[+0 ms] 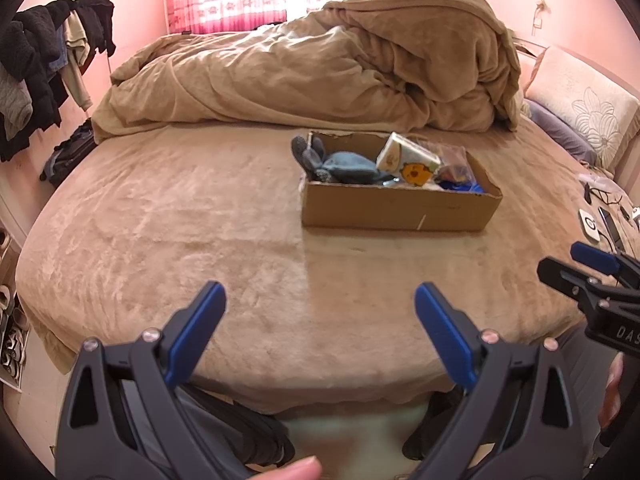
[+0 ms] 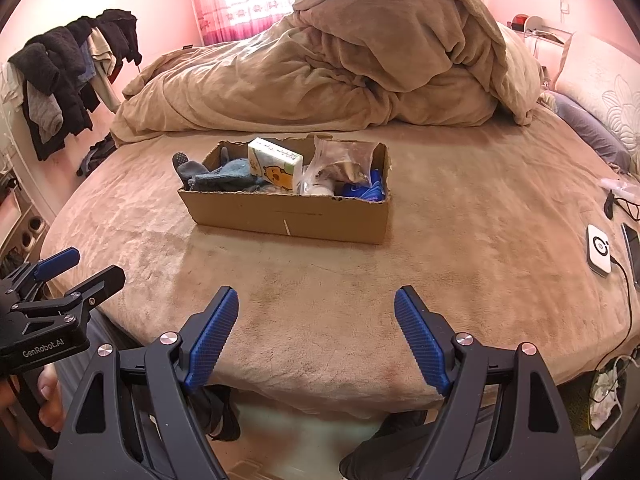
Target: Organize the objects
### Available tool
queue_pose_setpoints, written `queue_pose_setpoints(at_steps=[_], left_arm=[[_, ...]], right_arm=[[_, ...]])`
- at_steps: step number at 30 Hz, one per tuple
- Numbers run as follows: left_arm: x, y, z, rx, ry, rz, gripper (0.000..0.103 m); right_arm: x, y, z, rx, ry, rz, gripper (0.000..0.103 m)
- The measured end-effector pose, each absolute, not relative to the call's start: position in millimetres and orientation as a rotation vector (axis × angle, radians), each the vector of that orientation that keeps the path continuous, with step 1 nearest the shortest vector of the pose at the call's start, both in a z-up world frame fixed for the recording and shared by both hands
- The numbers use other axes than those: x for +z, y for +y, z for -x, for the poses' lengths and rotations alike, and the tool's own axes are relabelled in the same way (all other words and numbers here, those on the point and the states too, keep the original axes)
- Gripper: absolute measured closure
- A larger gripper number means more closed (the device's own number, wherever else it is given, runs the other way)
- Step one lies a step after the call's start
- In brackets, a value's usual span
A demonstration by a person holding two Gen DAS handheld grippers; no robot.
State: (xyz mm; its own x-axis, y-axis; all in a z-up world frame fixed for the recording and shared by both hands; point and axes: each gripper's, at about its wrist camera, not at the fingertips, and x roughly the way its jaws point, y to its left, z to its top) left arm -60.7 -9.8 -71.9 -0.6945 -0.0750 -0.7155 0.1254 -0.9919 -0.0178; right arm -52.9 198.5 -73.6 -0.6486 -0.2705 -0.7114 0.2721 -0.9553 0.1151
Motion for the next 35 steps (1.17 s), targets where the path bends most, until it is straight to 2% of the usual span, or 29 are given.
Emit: queue_pose_setpoints(at_steps=[35], left_arm=[[-67.8, -4.0, 58.0, -2.815, 0.097, -1.156, 0.006]], right_arm=[[-73.0, 197.5, 51.6, -2.606, 0.007, -1.124, 0.020]])
